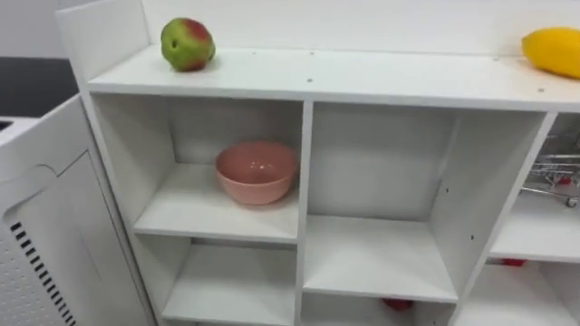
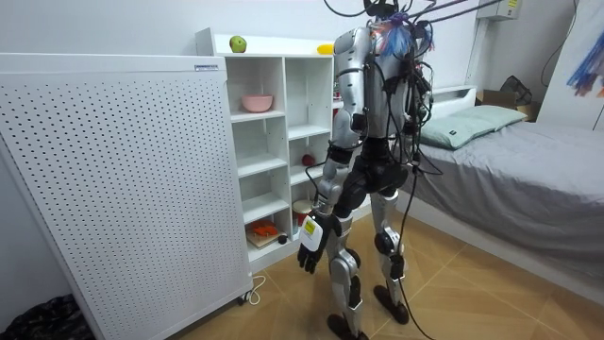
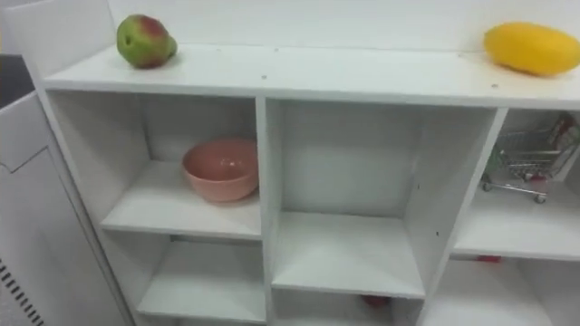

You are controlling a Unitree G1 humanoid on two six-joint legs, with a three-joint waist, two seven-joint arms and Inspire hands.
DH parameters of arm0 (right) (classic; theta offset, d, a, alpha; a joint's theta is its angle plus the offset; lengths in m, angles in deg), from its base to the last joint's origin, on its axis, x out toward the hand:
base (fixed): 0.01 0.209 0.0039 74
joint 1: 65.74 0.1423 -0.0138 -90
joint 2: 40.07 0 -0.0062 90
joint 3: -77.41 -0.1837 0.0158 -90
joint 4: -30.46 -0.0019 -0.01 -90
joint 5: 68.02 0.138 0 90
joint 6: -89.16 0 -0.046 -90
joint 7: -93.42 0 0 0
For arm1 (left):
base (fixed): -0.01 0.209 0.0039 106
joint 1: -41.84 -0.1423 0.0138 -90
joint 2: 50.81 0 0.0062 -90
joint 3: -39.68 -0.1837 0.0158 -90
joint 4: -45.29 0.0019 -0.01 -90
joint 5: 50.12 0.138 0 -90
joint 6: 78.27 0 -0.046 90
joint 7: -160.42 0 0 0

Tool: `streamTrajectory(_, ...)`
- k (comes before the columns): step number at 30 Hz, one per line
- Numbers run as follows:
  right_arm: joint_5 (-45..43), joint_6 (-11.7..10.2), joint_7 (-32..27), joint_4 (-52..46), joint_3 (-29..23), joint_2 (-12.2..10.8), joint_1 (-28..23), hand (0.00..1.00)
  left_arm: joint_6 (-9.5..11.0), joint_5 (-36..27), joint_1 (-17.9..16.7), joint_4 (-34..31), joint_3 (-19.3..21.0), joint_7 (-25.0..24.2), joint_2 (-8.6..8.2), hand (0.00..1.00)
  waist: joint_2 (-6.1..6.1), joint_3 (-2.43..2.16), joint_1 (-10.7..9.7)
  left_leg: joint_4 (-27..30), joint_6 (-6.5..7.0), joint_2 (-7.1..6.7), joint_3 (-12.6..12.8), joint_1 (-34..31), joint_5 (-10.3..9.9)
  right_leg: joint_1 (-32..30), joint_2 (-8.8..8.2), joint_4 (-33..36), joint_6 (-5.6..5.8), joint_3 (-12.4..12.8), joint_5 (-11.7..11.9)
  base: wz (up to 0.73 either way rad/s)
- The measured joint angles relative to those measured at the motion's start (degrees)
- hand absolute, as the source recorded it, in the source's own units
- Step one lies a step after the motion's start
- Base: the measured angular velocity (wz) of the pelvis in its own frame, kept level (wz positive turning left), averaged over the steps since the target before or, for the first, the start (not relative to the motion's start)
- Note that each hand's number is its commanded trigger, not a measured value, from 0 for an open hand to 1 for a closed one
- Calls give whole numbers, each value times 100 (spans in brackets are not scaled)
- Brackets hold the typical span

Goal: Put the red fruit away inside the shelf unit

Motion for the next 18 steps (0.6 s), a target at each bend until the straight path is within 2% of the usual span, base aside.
streamTrajectory(4,-662,22,40,15,6,-17,-131,0,-55,333,-24,-5,269,39,-98,0,-10,-1,-62,-70,-12,16,31,171,6,137,18,-6,-7,9,8,-6)
streamTrajectory(6,-1239,123,21,85,-13,-23,-153,0,-162,424,-50,-4,352,39,-144,0,-3,-1,-170,-103,-15,20,22,245,4,255,31,-59,-14,7,17,0)
streamTrajectory(11,-2268,383,-106,231,-43,-56,-261,0,-329,603,-54,30,772,19,-244,0,-9,-6,-213,-131,-17,23,40,400,6,393,42,-82,-15,41,31,-1)
streamTrajectory(16,-3056,445,-160,267,-50,-77,-331,0,-446,610,34,250,890,-148,-313,0,-21,-8,-280,-129,-23,28,41,451,11,432,44,-70,-28,56,40,-1)
streamTrajectory(18,-3392,445,-171,259,-42,-66,-309,0,-520,665,35,276,889,-252,-313,0,-64,-14,-289,-127,-26,35,41,491,13,474,55,-86,-34,69,44,0)
